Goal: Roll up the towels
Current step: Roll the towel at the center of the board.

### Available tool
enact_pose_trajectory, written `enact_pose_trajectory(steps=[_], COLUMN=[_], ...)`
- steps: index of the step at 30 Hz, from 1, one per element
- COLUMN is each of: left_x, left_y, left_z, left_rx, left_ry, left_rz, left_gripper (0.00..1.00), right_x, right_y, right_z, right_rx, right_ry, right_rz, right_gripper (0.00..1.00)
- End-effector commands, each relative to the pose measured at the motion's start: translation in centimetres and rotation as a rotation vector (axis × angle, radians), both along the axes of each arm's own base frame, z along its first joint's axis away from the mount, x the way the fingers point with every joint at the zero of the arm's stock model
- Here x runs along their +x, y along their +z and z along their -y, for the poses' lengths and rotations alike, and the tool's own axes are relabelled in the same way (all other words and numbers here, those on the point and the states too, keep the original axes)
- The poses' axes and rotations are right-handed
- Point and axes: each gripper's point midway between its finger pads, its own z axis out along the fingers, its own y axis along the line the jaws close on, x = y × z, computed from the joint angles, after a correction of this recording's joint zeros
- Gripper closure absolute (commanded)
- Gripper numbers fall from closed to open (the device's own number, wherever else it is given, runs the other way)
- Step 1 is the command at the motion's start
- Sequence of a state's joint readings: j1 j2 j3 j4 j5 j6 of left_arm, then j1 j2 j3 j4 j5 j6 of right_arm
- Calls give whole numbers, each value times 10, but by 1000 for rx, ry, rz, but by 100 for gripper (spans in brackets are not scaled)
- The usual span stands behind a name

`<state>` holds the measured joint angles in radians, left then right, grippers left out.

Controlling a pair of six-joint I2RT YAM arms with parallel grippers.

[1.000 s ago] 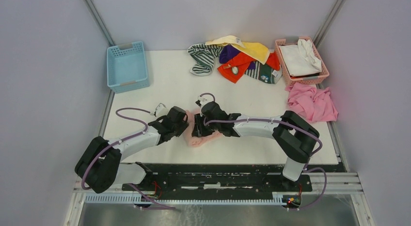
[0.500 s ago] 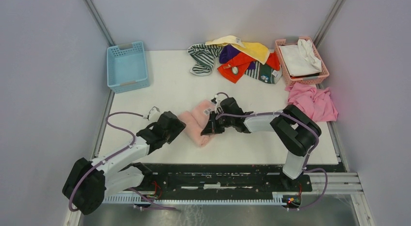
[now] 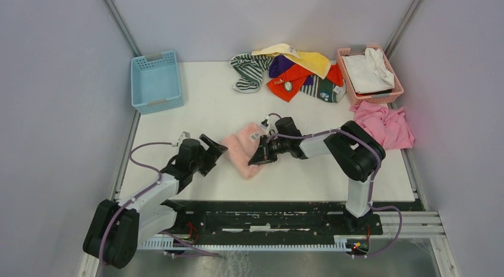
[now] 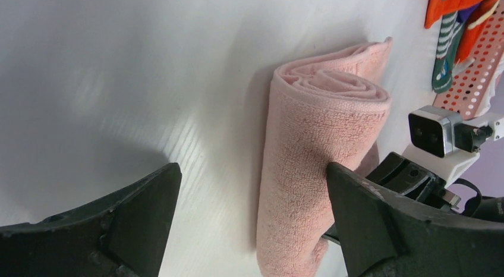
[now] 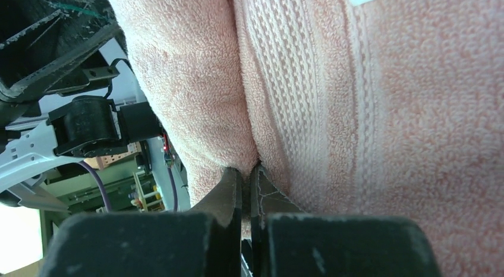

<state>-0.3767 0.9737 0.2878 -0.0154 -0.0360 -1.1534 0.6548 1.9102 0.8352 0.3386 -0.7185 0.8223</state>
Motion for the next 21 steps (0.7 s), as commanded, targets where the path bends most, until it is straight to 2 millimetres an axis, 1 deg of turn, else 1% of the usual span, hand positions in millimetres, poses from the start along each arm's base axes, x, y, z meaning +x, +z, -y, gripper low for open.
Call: enact_pose_trajectory(steps=[1, 3, 6, 13, 14, 16, 18, 19, 21], left_x=[30, 37, 41, 44, 43, 42, 38, 36, 31], left_y=[37, 35, 23, -6, -11, -19, -27, -32, -41], left_z=[31, 36, 40, 46, 46, 46, 43, 40, 33], left_rx=[-75, -84, -78, -90, -89, -83, -69, -55, -11], left_ry=[-153, -168, -174, -177, -175, -169, -148, -130, -95], left_rz=[159, 156, 114, 33, 19, -6, -35, -52, -95], left_gripper=[2, 2, 4, 17, 21, 27, 33, 37, 44], right_x=[-18, -17, -15, -11, -10, -8, -5, -6, -4], right_y=[-61, -62, -61, -59, -58, -54, -46, -41, -31], right_z=[35, 37, 37, 40, 40, 42, 44, 46, 50], right_rx=[-213, -221, -226, -260, -264, -279, -292, -302, -330], right_ry=[-26, -25, -21, -11, -10, -3, -1, 3, 6], right_rz=[-106, -109, -100, -75, -69, -47, -12, 6, 58], right_gripper=[99, 100, 100, 98, 97, 94, 90, 87, 77])
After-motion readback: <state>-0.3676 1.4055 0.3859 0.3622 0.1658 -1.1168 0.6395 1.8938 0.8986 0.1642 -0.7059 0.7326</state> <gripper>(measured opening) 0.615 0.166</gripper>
